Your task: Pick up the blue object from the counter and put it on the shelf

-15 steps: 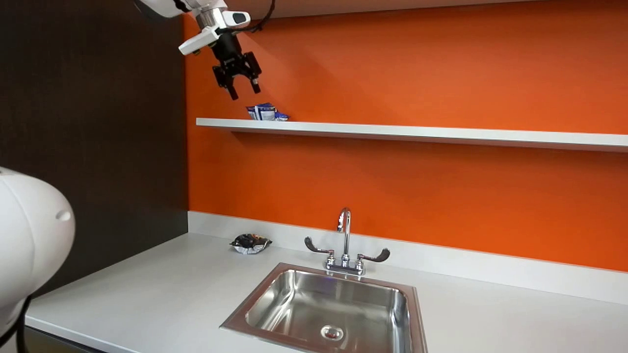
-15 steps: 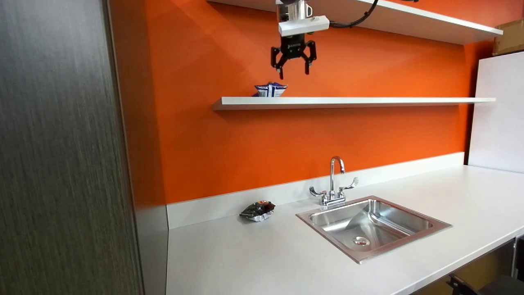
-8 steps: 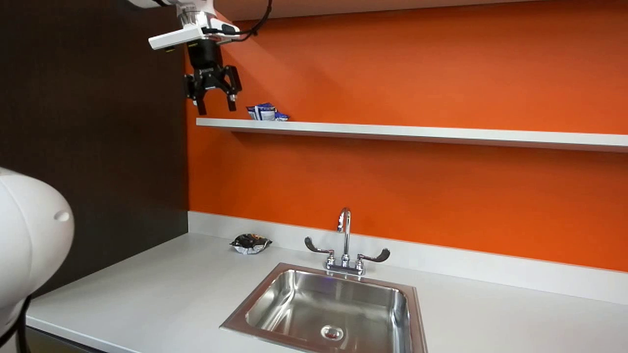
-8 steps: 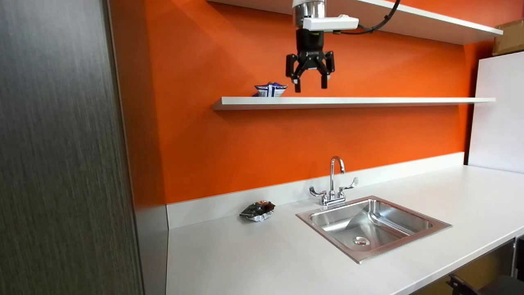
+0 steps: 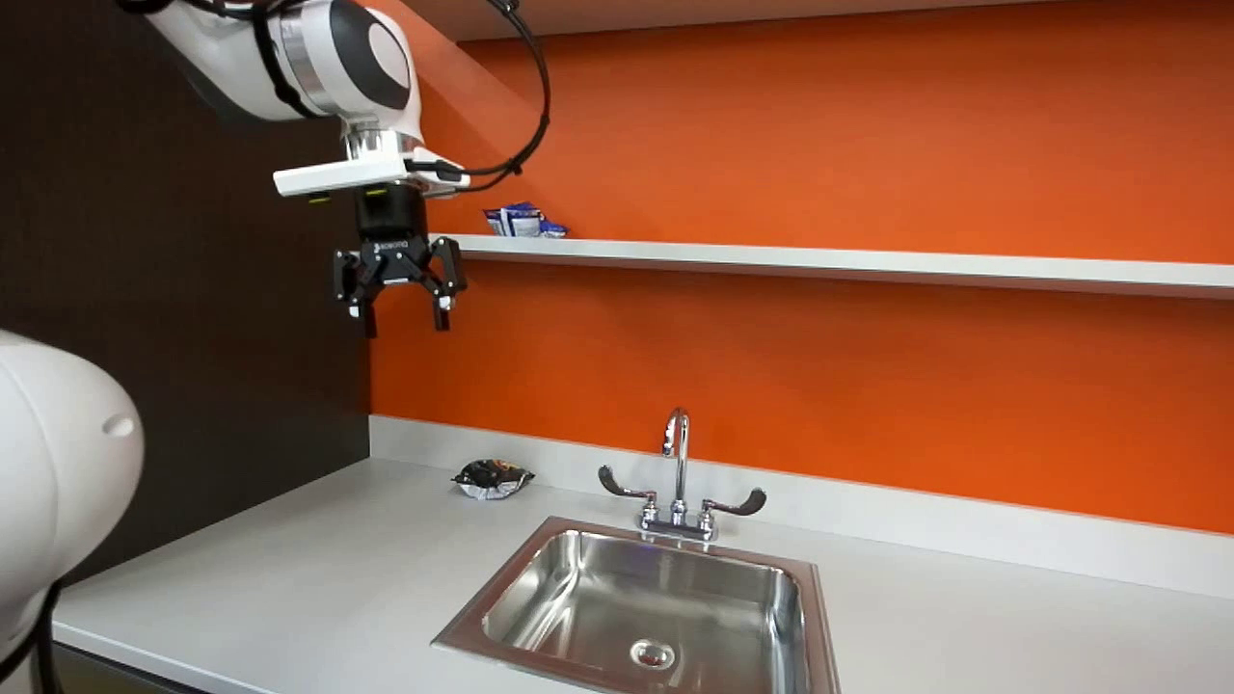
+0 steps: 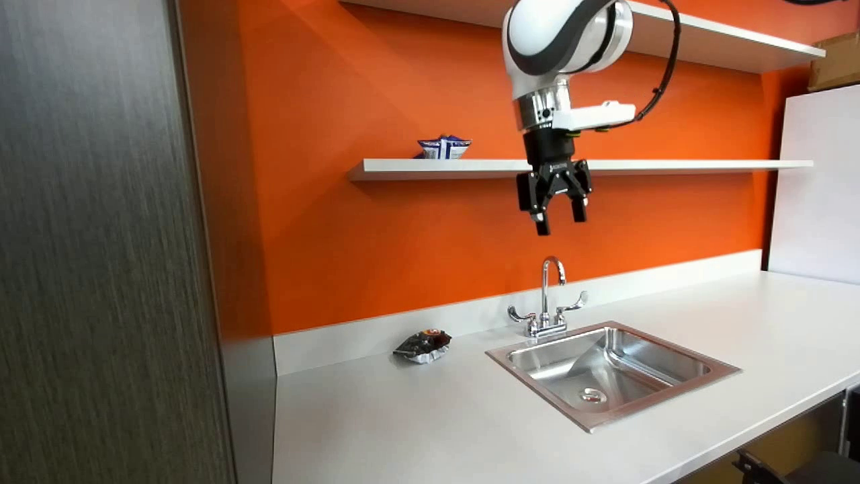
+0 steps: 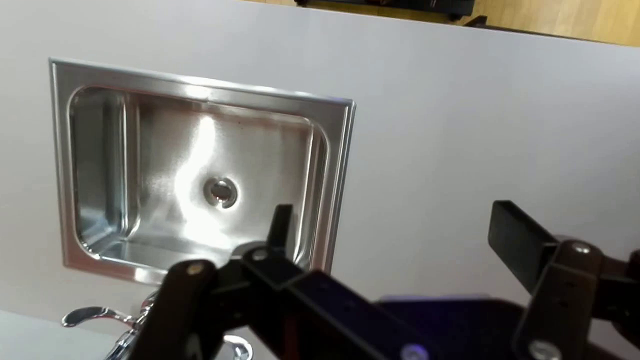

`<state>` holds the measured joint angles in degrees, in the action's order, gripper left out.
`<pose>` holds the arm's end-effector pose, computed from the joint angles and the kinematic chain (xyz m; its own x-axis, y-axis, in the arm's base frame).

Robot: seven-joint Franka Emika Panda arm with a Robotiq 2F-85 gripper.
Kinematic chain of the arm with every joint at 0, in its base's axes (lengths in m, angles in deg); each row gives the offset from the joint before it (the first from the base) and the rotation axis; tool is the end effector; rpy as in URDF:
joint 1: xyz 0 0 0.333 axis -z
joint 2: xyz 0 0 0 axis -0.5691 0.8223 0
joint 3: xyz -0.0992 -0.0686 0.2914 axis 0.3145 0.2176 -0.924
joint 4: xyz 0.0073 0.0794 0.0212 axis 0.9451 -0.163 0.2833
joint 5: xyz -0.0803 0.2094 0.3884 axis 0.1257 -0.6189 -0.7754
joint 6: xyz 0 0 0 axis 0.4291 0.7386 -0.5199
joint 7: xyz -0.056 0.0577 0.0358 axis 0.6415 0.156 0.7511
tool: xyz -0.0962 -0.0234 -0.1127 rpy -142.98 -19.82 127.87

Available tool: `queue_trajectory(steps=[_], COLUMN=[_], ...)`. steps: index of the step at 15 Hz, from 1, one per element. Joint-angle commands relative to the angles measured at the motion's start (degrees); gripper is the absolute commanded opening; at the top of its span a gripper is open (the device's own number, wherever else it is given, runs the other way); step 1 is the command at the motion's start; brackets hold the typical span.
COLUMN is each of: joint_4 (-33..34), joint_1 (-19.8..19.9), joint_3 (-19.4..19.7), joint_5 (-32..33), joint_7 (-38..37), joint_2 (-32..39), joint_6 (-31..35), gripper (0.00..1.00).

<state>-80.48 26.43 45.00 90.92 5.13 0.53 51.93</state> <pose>0.4709 0.0729 0.4267 0.9779 0.1913 -0.0842 0.2031 -0.9651 0.1655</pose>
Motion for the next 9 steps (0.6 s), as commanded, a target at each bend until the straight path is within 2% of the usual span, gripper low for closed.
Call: queue_trajectory(steps=[1, 4, 6, 7, 9], joint_4=[-10.9, -17.26, -20.15, -16.14, -18.22], joint_1=[0.65, 0.78, 1.28, 1.13, 1.11], joint_3=[0.11, -0.03, -0.61, -0.93, -0.92], joint_5=[-2.56, -3.43, -2.3, -2.7, -2.71], joint_7=[2.51, 1.9, 0.94, 0.83, 0.84], joint_2=[-6.23, -9.12, -10.51, -6.72, -8.04], joint_6=[6.77, 11.53, 11.91, 10.14, 10.66], gripper=[1.0, 1.0, 1.0, 1.0, 1.0])
